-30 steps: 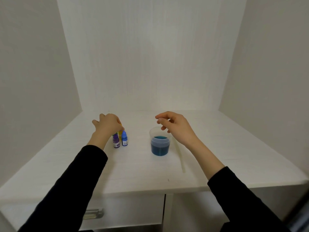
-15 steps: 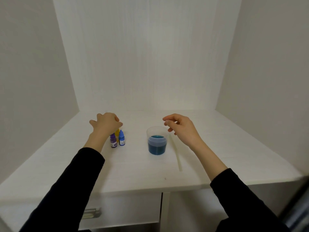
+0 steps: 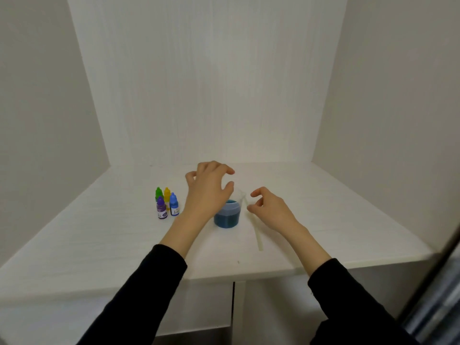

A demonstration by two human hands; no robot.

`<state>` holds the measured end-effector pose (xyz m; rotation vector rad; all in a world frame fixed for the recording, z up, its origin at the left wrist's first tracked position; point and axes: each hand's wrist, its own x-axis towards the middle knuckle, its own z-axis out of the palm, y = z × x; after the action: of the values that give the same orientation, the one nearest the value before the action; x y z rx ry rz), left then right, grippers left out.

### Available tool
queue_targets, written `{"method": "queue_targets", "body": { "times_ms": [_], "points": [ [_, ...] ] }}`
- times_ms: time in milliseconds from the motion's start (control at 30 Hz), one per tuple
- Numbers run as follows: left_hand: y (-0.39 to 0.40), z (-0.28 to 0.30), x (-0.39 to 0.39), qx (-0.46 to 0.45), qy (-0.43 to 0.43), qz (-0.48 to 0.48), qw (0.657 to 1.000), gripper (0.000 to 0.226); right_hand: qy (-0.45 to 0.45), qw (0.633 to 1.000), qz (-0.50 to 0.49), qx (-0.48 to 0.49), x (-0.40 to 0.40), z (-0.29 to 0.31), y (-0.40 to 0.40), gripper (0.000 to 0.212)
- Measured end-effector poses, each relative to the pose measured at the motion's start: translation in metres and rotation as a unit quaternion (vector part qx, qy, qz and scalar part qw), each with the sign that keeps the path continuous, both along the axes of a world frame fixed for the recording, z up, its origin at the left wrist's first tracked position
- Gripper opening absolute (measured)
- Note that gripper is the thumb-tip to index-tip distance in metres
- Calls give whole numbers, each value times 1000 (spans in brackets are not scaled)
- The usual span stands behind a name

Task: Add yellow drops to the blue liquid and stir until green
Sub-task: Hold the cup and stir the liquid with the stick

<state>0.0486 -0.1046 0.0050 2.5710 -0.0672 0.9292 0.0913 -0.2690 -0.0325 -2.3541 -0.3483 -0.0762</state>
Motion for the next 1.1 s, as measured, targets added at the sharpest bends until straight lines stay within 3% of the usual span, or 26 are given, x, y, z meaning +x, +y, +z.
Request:
{"method": "queue_targets", "body": {
  "times_ms": [200,500,633,833,1100],
  "points": [
    [-23,-19,-9,31,6,-66,997,24,-6,995,-16,-95,-7,-17,4,54],
    [-35,-34,-17,68,31,-88,993,26,-23,993,-25,-111,-5,-20,8,43],
    [-34,-39,-19,77,24,-86,993,27,-18,998,-11,-52,-8,-14,1,39],
    [-29,-41,-21,87,5,-83,993,37,-61,997,0,57,-14,11,-5,17],
    [-18,-24,-27,32,-63,-113,991,29,-33,980,46,190,-27,55,4,21]
  ]
}}
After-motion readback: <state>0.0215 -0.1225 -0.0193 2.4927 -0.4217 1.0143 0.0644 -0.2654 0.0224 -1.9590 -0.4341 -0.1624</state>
